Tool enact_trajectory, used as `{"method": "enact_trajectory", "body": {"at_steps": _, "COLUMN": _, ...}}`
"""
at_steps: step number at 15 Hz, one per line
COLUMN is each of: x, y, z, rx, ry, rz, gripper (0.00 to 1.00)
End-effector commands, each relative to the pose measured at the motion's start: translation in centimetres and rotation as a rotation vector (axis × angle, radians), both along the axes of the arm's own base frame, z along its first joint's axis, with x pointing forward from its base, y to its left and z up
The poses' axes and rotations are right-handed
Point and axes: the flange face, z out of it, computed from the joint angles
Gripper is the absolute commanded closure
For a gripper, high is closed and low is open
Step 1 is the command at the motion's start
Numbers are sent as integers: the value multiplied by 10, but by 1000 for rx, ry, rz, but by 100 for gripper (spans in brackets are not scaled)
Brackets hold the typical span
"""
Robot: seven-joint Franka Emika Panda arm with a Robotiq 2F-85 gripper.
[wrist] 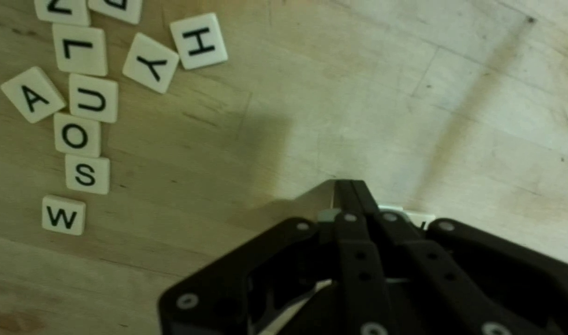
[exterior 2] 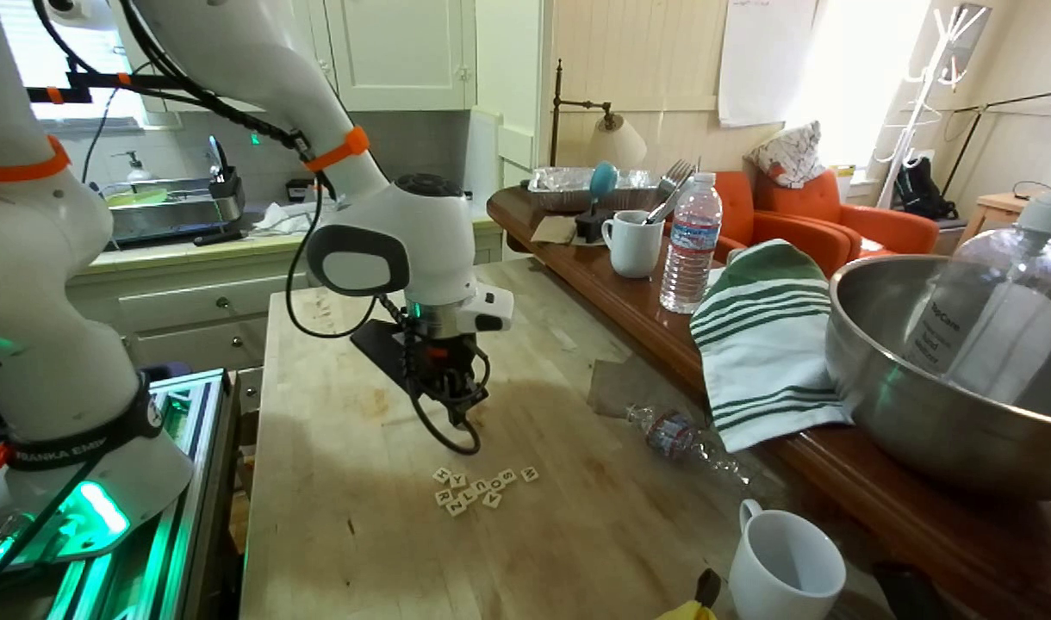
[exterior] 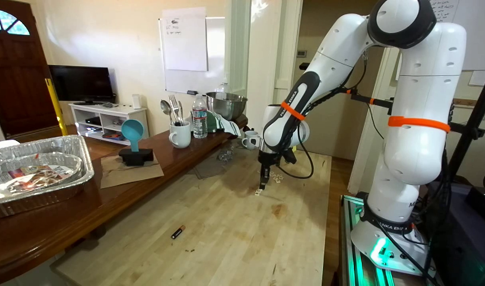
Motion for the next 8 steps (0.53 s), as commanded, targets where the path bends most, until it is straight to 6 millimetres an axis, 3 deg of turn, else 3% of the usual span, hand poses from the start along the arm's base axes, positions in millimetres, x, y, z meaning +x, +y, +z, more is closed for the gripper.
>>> {"method": "enact_trajectory", "body": {"at_steps": 1, "x": -10, "y": 4, "z": 3, "rx": 0, "ry": -13, "rz": 7, "gripper": 100}}
{"method": "enact_trajectory", "body": {"at_steps": 8, "x": -10, "y": 4, "z": 10, "rx": 5, "ry": -38, "rz": -9, "gripper": 100}}
